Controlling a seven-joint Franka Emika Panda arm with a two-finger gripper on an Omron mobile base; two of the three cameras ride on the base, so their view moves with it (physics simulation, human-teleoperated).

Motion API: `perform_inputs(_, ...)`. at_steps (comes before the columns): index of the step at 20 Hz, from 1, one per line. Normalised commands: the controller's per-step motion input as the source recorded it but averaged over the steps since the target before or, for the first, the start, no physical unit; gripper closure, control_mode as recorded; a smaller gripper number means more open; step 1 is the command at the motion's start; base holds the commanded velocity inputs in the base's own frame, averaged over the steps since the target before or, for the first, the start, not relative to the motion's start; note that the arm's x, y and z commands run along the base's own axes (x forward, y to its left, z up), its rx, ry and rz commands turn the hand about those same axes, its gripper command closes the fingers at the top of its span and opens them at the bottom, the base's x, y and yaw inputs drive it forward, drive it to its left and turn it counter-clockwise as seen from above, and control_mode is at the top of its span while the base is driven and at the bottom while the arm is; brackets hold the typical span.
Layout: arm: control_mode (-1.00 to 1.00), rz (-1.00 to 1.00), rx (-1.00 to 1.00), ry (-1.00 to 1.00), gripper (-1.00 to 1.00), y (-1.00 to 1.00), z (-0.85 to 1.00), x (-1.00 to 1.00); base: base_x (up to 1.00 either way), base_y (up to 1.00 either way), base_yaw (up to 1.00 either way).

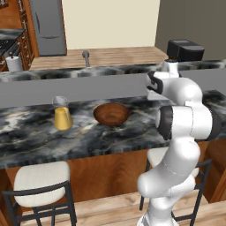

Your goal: There are two ice cubes in the ice bowl. Place both ice cubes in the glass cup.

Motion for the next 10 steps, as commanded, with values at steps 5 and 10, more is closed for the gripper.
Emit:
perform_inputs(5,-1.0,-0.09,0.0,0.21,1.0,-0.88,0.0,0.01,0.0,0.0,0.0)
perform_inputs(10,-1.0,-0.1,0.0,0.17,1.0,-0.82,0.0,0.0,0.0,0.0,0.0)
